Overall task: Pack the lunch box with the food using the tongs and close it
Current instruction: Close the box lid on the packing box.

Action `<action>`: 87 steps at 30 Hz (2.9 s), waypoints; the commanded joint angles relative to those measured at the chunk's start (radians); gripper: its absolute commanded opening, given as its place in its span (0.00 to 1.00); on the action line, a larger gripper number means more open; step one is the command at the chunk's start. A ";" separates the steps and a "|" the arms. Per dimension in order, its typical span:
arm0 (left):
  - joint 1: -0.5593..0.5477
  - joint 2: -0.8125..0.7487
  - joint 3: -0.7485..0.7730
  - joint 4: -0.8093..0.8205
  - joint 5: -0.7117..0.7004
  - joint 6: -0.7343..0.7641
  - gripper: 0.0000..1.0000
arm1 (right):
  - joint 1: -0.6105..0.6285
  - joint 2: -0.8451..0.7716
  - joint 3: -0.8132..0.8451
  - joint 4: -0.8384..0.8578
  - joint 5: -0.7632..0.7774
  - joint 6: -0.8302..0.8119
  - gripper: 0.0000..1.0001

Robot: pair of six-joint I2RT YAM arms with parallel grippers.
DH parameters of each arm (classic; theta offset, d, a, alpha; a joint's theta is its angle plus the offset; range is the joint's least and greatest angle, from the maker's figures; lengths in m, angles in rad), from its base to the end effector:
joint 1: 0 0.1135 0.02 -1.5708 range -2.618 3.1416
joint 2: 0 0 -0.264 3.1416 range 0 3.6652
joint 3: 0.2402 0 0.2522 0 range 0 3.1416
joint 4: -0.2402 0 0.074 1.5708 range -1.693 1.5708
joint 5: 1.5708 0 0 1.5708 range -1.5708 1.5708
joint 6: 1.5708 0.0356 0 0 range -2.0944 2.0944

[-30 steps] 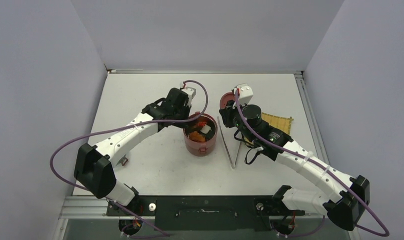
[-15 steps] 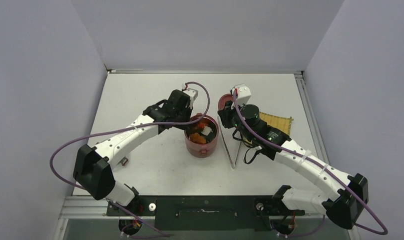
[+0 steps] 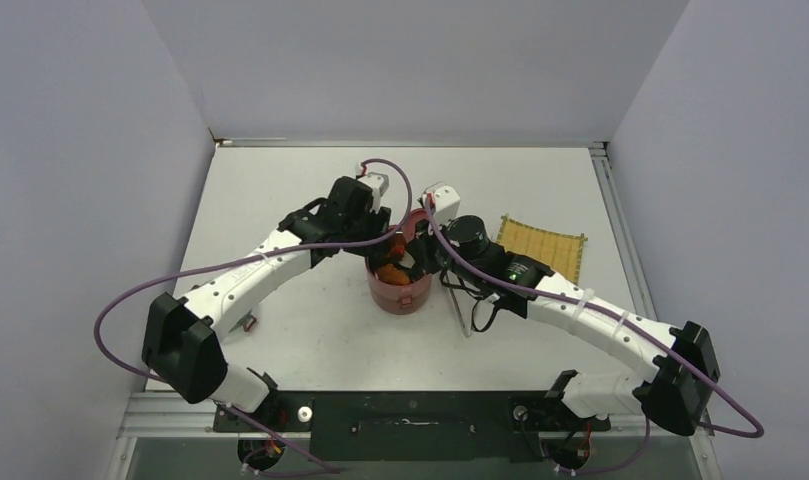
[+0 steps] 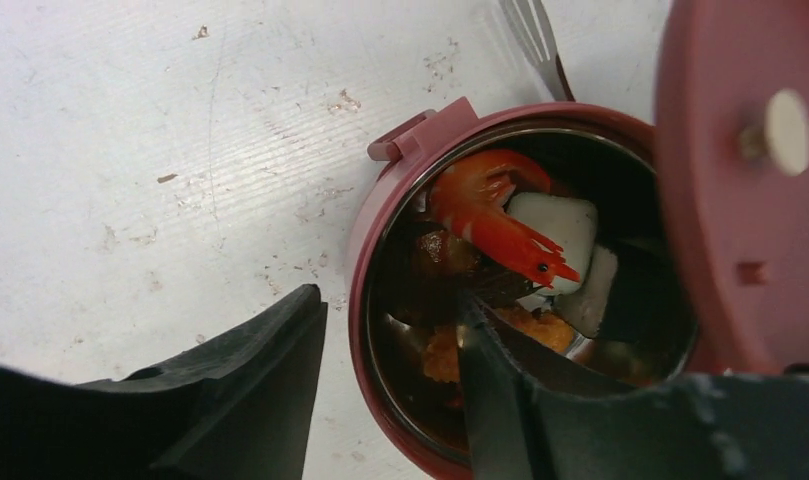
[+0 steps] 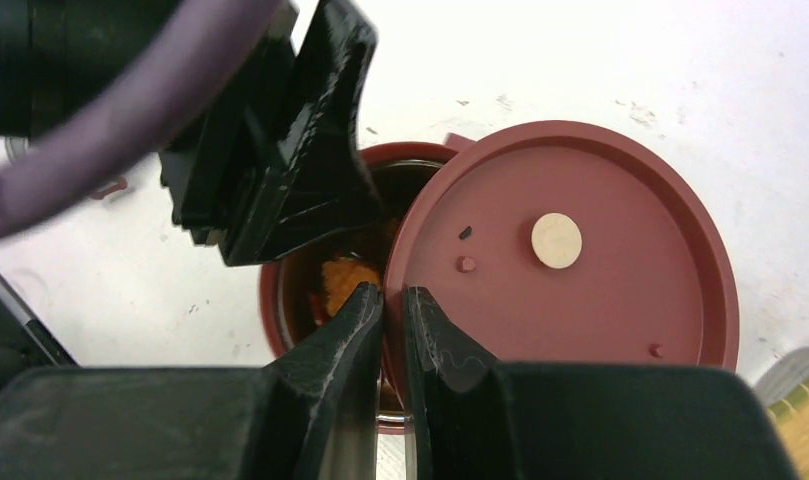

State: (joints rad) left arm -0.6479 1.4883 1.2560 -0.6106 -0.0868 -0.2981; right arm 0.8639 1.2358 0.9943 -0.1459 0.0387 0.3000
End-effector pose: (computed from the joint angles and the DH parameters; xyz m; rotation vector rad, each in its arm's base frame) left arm 0.2596 -0.1926 0.2969 0.3842 2.4057 -0.3285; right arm 0.1874 0.2172 0.3211 -0.5393 1.9565 0.7168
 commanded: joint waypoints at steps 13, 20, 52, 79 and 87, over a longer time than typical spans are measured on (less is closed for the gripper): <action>0.192 -0.337 -0.114 0.162 -0.022 0.011 0.69 | 0.142 0.191 0.247 -0.085 -0.025 -0.082 0.05; 0.198 -0.340 -0.141 0.150 0.016 0.021 0.69 | 0.188 0.262 0.284 -0.128 0.027 -0.075 0.05; 0.200 -0.274 -0.244 0.211 0.394 -0.062 0.66 | 0.240 0.311 0.346 -0.264 0.073 -0.010 0.05; 0.200 -0.196 -0.235 0.198 0.414 -0.070 0.53 | 0.194 0.303 0.248 -0.177 0.068 -0.003 0.05; 0.200 -0.204 -0.237 0.202 0.410 -0.064 0.54 | 0.177 0.296 0.260 -0.192 0.038 -0.002 0.05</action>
State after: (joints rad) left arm -0.4500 1.2968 1.0096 -0.4377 0.3138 -0.3813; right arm 1.0615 1.5555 1.2503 -0.3416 0.0887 0.2920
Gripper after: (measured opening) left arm 0.553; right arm 0.109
